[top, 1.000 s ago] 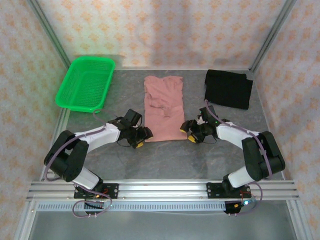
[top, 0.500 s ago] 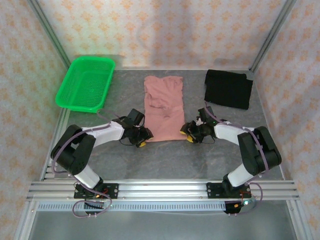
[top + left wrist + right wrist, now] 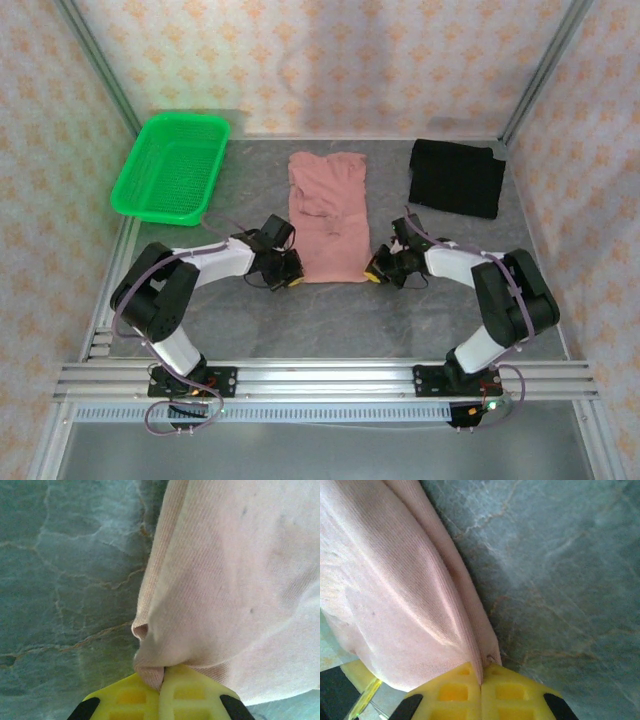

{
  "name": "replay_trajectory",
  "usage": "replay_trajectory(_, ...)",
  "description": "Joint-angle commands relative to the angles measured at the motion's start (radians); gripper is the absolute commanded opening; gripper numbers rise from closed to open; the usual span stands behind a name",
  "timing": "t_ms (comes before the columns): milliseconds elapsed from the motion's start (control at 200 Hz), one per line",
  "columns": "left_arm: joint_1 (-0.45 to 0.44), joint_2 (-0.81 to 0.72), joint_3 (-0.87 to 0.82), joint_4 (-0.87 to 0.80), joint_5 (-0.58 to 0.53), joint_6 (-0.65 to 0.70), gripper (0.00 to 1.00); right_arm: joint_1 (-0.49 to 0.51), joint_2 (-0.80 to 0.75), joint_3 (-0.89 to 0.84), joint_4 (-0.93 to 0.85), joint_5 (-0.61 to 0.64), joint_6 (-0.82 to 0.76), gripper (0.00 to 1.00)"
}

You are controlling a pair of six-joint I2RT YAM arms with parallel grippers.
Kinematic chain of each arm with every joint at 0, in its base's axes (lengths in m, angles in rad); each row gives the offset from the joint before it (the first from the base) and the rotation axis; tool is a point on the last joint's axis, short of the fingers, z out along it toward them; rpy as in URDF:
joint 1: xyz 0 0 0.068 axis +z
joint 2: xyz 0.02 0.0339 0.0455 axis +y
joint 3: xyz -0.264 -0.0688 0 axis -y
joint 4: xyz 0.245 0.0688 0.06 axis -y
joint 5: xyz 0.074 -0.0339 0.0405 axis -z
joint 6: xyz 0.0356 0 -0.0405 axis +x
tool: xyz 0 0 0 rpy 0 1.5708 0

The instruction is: Fold and stack the t-shirts

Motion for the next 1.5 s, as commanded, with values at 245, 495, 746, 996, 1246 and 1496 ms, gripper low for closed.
replay_trajectory(245,-0.089,-0.153,-0.115,-0.063,-0.106,-0.003,0.0,0.095,-0.247,-0.084,-0.19,0.085,0.05,0.0)
replay_trajectory(495,-0.21,-0.423,-0.295,-0.134,-0.198,-0.135,0.0,0.202,-0.565,-0.264,-0.293,0.146,0.207,0.0)
replay_trajectory(746,-0.384,-0.594,-0.344,-0.203,-0.267,-0.284,0.0,0.338,-0.785,-0.318,-0.419,0.183,0.34,0.0)
replay_trajectory(996,-0.519,-0.69,-0.352,-0.3,-0.334,-0.374,0.0,0.47,-0.857,-0.269,-0.558,0.232,0.421,0.0)
replay_trajectory(1246,-0.625,-0.766,-0.313,-0.393,-0.404,-0.445,0.0,0.57,-0.866,-0.202,-0.639,0.272,0.474,0.0)
replay_trajectory(1496,-0.624,-0.827,-0.181,-0.493,-0.466,-0.421,0.0,0.573,-0.837,-0.003,-0.754,0.36,0.426,0.0)
